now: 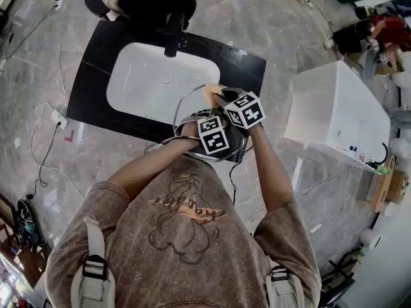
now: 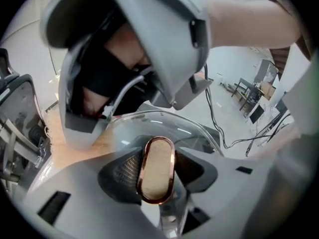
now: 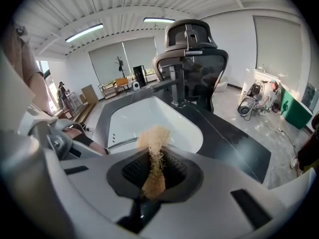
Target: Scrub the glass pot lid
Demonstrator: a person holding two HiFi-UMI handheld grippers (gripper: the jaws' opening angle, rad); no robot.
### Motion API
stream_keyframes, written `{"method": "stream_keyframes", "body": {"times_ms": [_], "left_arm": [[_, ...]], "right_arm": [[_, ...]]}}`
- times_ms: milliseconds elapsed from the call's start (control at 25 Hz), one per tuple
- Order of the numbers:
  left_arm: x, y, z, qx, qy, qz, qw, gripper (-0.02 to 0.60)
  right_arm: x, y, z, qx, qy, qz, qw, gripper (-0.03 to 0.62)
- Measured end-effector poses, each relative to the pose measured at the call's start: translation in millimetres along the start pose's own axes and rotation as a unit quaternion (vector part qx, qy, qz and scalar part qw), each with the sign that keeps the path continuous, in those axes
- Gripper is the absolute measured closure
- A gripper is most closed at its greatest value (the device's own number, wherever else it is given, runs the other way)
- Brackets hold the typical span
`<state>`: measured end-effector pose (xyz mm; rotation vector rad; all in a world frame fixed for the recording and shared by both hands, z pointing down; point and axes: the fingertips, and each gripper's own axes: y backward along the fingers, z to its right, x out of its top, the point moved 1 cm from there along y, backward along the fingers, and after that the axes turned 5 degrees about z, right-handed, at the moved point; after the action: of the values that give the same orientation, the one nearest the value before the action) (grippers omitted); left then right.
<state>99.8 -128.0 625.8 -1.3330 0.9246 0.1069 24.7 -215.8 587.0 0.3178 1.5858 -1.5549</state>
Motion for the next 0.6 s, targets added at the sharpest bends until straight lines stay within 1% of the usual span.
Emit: {"method": "stream_keyframes", "body": {"times_ms": [160,360,600], "left_arm": [[-1,0,0,0.004,-0.001,0.005,1.0000,0.388],[-2,-1,0,0.004,0.001,0.007,1.0000,0.388],[-2,1,1,0.002,0.002,0.005,1.0000,0.388]], "right_arm": [[-5,-10,5,0.001,-0.017,-0.014,1.000,0.542],[-11,-14,18,-0.016,-0.036,-0.023,0.999,0.542],[-22,-27,18,-0.014,-0.041,-0.058,0.997,0.542]]}}
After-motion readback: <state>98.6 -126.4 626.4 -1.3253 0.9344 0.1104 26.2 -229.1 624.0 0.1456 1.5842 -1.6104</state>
